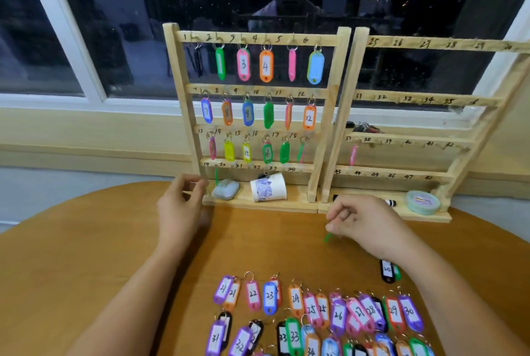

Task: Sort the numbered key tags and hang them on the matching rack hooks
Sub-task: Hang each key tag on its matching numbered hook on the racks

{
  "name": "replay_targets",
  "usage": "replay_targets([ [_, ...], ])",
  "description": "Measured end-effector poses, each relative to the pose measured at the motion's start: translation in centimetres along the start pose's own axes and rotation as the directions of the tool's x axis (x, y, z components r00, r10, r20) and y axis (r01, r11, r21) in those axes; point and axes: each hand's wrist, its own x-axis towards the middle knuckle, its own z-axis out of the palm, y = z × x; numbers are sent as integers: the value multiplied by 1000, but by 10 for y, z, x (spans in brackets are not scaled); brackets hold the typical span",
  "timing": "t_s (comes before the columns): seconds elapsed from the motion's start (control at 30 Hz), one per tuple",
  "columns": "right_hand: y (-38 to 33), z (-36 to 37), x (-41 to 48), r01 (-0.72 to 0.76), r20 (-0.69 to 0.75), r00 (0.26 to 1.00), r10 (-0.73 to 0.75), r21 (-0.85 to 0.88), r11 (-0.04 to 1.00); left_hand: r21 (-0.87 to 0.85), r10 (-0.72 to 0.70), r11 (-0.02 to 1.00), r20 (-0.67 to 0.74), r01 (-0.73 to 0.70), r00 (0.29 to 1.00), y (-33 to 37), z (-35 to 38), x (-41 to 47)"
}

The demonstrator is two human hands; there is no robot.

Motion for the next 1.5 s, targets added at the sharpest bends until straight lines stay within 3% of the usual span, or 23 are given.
replay_targets([
  [0.23, -51, 34, 19, 129, -54, 991, -122, 134, 983, -141, -77, 984, 213, 109, 974, -5, 10, 8],
  [0.4, -68, 51, 34, 195, -51, 980, -190, 135, 971, -166, -126, 962, 435, 217, 892, -3, 16, 20],
  [0.57, -81, 56, 43, 220, -54, 975, -215, 129, 967, -237, -139, 923, 529, 302, 837, -4, 21, 28],
  [0.9, -123, 80, 84, 270, -152, 955, -254, 98, 958, -305, -130, 915, 400, 265, 907, -7, 13, 16],
  [1.1, -144, 96, 105, 306, -159, 941, -298, 26, 952, -387, -185, 860, 373, 334, 909, -2, 9, 11],
  [1.33, -151, 105, 120, 318, -194, 927, -322, -54, 947, -510, -303, 714, 393, 480, 868, -3, 6, 15],
  [1.5, -158, 112, 126, 303, -179, 938, -298, -1, 953, -670, -340, 526, 399, 524, 851, -5, 4, 16],
])
